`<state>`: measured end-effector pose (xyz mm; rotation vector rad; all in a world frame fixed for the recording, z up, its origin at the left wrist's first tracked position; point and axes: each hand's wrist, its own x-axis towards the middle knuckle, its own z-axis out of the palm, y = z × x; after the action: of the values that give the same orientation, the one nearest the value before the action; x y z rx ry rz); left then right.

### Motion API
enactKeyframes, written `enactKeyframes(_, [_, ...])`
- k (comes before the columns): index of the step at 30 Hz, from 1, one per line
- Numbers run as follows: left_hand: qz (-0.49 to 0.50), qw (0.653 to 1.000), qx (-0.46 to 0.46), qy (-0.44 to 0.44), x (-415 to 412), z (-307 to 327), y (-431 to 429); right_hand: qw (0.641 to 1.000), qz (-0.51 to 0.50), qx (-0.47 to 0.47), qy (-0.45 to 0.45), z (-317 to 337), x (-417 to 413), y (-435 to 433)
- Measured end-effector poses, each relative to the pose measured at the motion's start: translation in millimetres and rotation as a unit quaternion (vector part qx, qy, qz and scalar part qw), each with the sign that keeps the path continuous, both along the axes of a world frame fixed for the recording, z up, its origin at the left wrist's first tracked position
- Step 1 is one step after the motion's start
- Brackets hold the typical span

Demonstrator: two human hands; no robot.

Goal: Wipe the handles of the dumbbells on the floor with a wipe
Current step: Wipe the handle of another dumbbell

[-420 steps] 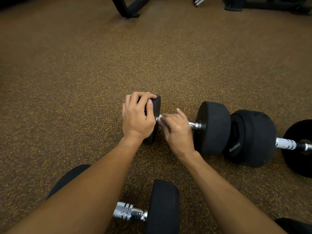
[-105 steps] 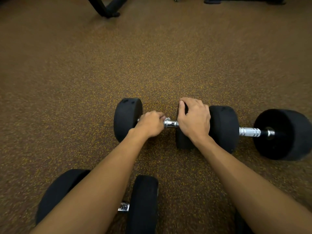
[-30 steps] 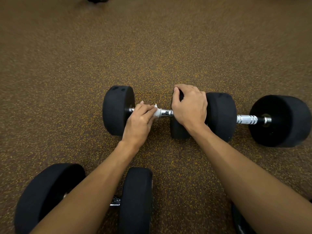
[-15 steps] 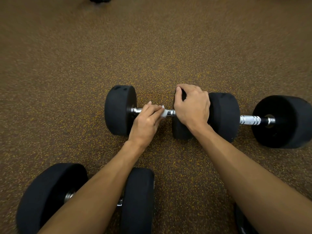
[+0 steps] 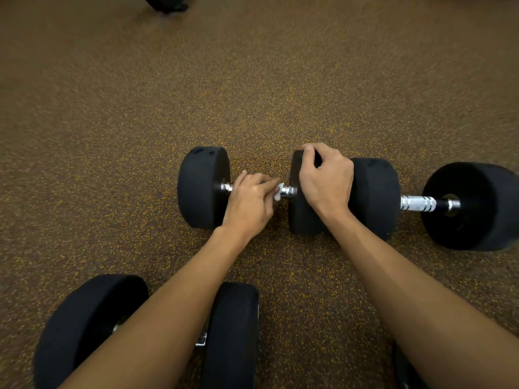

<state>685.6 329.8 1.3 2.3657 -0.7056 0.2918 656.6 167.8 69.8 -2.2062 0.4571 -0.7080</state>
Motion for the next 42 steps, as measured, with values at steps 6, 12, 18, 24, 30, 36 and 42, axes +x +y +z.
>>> enactKeyframes(6, [0.007, 0.998, -0.006, 0.054, 4, 11, -22, 0.999, -0.029, 0.033, 0.002, -2, 3, -3])
enactKeyframes(12, [0.001, 0.993, -0.086, 0.076, 0, 11, -18, 0.999, -0.041, 0.005, 0.013, -4, 6, -4])
enactKeyframes(18, [0.038, 0.995, -0.037, 0.089, -4, 22, -25, 0.999, -0.045, -0.008, 0.02, -2, 7, -4])
enactKeyframes(24, [0.037, 0.998, -0.014, 0.047, -4, 16, -24, 0.999, -0.044, -0.012, 0.006, -1, 2, -2])
enactKeyframes(30, [0.003, 0.999, 0.001, 0.039, -3, 17, -29, 0.999, -0.041, -0.006, 0.011, -1, 3, -2])
enactKeyframes(36, [0.028, 0.996, 0.002, 0.084, 2, 29, -29, 0.999, -0.038, -0.01, 0.015, -1, 4, -2])
enactKeyframes(42, [-0.03, 0.999, 0.003, 0.042, -2, 21, -20, 0.999, -0.035, -0.008, 0.009, 0, 1, -2])
